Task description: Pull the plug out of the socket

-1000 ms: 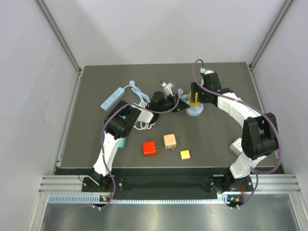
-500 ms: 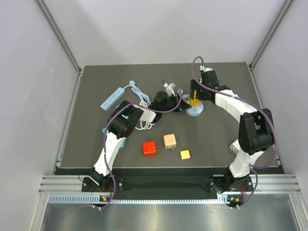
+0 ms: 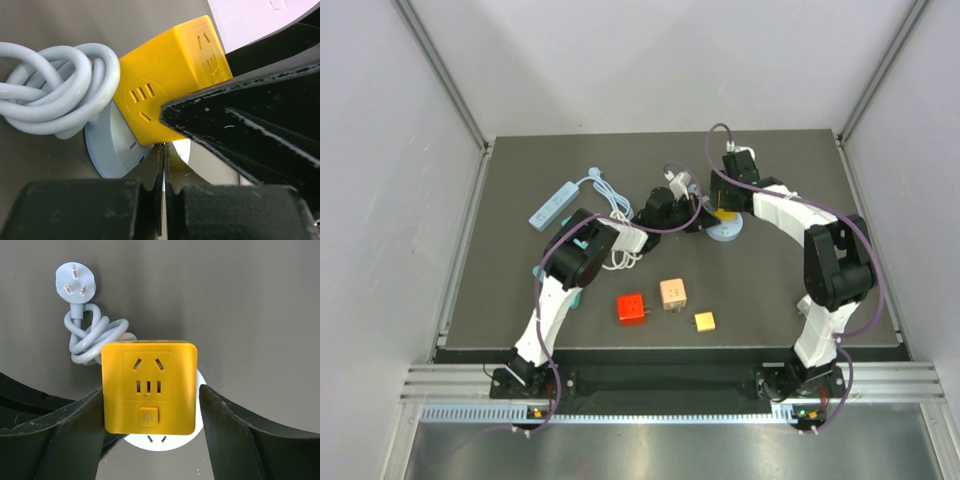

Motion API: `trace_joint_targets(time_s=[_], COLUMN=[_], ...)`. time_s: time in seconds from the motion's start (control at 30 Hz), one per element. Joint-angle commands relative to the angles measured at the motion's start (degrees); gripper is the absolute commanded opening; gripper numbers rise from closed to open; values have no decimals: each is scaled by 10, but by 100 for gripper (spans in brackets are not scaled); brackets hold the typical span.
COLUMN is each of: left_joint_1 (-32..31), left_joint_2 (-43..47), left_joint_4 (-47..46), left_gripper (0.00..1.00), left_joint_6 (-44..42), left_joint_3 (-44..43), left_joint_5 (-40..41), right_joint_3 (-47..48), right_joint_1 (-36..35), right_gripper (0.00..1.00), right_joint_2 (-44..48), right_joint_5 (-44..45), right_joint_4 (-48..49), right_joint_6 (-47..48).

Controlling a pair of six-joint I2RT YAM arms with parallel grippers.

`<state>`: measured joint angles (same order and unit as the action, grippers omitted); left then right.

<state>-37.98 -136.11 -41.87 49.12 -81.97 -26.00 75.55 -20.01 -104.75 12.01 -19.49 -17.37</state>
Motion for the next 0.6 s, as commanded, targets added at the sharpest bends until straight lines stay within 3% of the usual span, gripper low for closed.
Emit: trace_joint_targets(time_s=[0.0, 0.33, 0.57], left_joint_1=[-9, -9, -8], left_joint_2=[-3, -13, -19], left_joint_4=[104, 136, 138], left_gripper=[0, 0, 0], left_joint_6=[-33, -36, -39], left_joint_3=[-8, -20, -29], left_joint_5=[25, 34, 28], right_joint_3=[25, 7, -14], right_joint_1=[-4, -20, -25], right_gripper=[69, 64, 39], right_joint_2=[-5, -17, 4], right_joint_5=[20, 49, 64], right_joint_4=[5, 11, 50], right_joint_6=[-13, -30, -35])
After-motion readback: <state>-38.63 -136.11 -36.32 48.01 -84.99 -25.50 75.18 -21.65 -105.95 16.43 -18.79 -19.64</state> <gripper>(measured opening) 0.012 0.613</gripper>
